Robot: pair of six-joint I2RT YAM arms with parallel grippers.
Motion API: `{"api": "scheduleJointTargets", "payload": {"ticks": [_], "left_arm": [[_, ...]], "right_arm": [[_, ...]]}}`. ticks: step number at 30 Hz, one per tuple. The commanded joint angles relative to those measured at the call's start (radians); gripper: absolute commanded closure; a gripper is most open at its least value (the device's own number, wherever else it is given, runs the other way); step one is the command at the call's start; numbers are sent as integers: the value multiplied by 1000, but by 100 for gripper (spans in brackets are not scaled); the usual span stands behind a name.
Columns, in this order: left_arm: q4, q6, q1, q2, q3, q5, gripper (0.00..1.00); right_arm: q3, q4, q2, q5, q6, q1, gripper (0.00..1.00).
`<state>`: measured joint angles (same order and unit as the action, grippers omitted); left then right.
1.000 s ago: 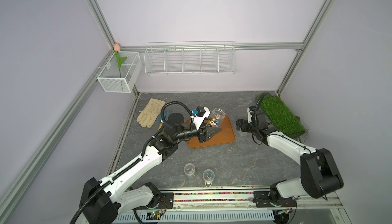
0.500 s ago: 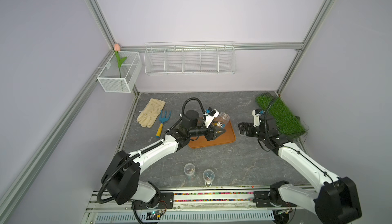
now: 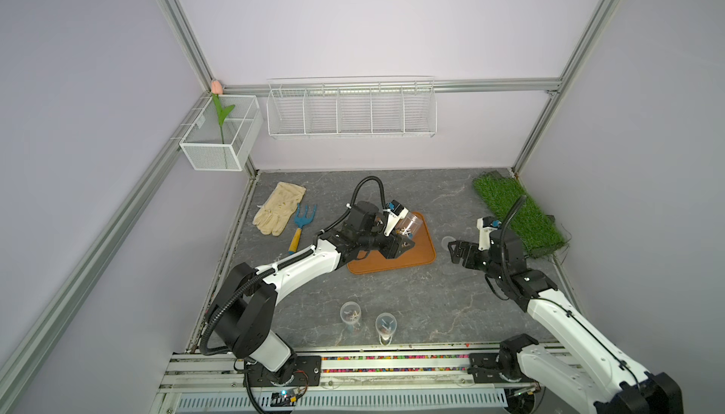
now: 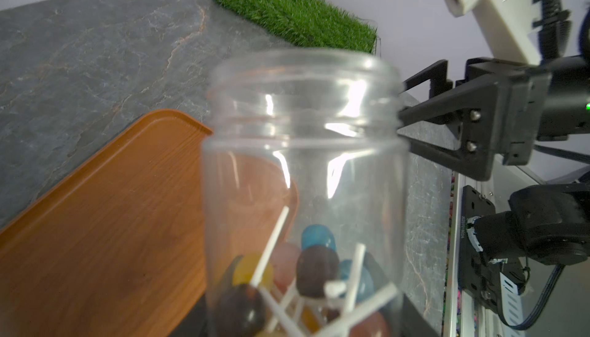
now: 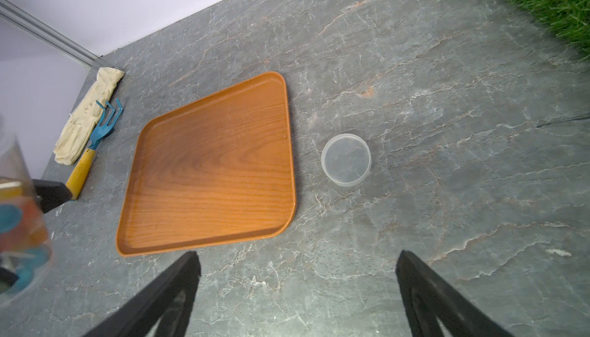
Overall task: Pour the candies out of the jar
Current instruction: 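Pour the candies out of the jar onto the tray.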
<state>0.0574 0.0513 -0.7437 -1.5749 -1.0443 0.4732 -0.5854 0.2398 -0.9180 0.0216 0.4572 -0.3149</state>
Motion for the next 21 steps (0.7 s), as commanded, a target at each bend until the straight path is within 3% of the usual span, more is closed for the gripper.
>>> {"api": "scheduleJointTargets", "payload": {"ticks": [1, 10, 16, 21], "left_arm": [[80, -27, 4, -14, -34, -23, 55], [329, -72, 4, -85, -129, -137, 56], [584, -124, 3, -186, -276, -280, 54], [718, -164, 3, -261, -386, -321, 53]], "right_arm": [[8, 23, 4, 14, 8, 4, 1], [27, -48, -33, -15, 46, 3, 1], [36, -108, -80, -77, 48, 2, 1], [34, -148, -114, -112, 11, -2, 1]]}}
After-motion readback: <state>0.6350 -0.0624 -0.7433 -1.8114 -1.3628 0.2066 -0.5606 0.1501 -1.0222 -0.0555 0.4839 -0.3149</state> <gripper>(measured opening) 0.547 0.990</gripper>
